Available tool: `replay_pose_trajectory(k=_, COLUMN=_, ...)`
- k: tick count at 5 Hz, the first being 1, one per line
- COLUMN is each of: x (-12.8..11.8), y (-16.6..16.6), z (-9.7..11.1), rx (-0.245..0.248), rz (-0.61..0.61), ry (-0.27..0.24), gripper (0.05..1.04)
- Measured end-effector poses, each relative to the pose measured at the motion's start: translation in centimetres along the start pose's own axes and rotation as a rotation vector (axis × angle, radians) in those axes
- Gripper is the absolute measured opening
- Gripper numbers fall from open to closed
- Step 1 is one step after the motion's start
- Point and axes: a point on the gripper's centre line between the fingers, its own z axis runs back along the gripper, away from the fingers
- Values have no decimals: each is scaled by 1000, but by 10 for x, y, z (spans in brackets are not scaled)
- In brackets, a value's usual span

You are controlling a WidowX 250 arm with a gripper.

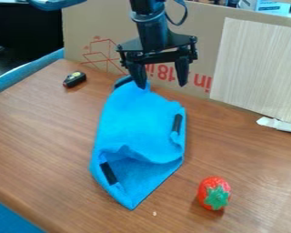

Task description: Move the cloth from right to left

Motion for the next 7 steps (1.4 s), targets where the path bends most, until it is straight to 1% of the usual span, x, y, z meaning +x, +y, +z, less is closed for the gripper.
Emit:
replay_pose_trajectory(k=1, x=-4, y=3, z=-12, rx=19, rz=7, ry=30, gripper=999)
replay_pose_trajectory(k=2, x=-11, y=4, z=-46, rx=94, rz=4, ry=62, gripper=999)
replay_pose_trajectory(k=4, x=-8, y=4, z=-94, rx=200, rz=2, ry=65, gripper=999)
replay_pose_trajectory(k=5, x=-9, y=2, z=-101, rx=218, rz=-9, ry=51, gripper=967)
replay_pose_trajectory(k=6, x=-11, y=4, z=-108, rx=227, rz=9, ry=57, gripper=691)
replay_pose_trajectory(k=7, x=-10, y=4, z=-108, rx=219, rz=25, ry=56, gripper=397)
